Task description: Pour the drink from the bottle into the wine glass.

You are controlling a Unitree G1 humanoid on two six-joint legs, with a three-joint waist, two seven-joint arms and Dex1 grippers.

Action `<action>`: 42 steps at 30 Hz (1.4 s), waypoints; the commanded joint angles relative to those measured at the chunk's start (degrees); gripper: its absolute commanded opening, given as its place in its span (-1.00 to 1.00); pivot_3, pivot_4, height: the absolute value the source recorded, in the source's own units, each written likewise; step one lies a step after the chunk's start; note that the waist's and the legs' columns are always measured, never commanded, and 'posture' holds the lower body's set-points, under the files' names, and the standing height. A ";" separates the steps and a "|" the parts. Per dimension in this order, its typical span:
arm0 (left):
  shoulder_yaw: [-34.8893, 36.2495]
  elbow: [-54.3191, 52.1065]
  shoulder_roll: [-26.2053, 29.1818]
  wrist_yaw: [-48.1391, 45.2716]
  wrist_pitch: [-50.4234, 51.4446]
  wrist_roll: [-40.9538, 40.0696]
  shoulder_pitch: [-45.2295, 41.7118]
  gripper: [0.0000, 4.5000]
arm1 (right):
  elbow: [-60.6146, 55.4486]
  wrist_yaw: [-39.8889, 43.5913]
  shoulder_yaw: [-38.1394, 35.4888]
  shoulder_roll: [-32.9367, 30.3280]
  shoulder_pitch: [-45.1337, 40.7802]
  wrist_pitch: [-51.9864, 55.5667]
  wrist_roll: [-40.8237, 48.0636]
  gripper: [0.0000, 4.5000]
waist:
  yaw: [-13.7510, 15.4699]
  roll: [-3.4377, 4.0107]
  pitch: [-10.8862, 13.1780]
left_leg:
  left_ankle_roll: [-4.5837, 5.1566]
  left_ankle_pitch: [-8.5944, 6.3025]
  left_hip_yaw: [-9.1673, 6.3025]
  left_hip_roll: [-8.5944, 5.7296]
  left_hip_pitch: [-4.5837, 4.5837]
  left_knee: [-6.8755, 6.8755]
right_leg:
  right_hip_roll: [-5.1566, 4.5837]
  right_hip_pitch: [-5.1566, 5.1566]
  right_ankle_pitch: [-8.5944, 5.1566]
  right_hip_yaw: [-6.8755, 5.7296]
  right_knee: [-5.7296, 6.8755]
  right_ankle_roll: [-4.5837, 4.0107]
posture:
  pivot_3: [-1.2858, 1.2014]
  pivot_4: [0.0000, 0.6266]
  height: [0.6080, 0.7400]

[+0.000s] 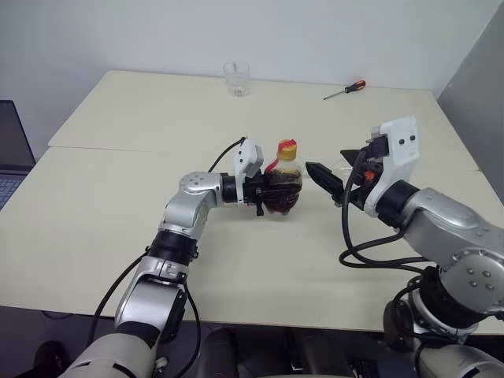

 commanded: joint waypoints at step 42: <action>0.12 8.94 -3.86 -4.36 -10.00 3.58 -6.45 -0.60 | -0.57 -10.08 5.15 15.15 -1.76 0.50 -5.77 1.00 | 0.06 0.00 0.00 | 0.00 0.00 -0.02 0.01 -0.04 0.01 | 0.01 -0.01 0.02 0.00 0.00 -0.10 | 0.03 -0.52 1.00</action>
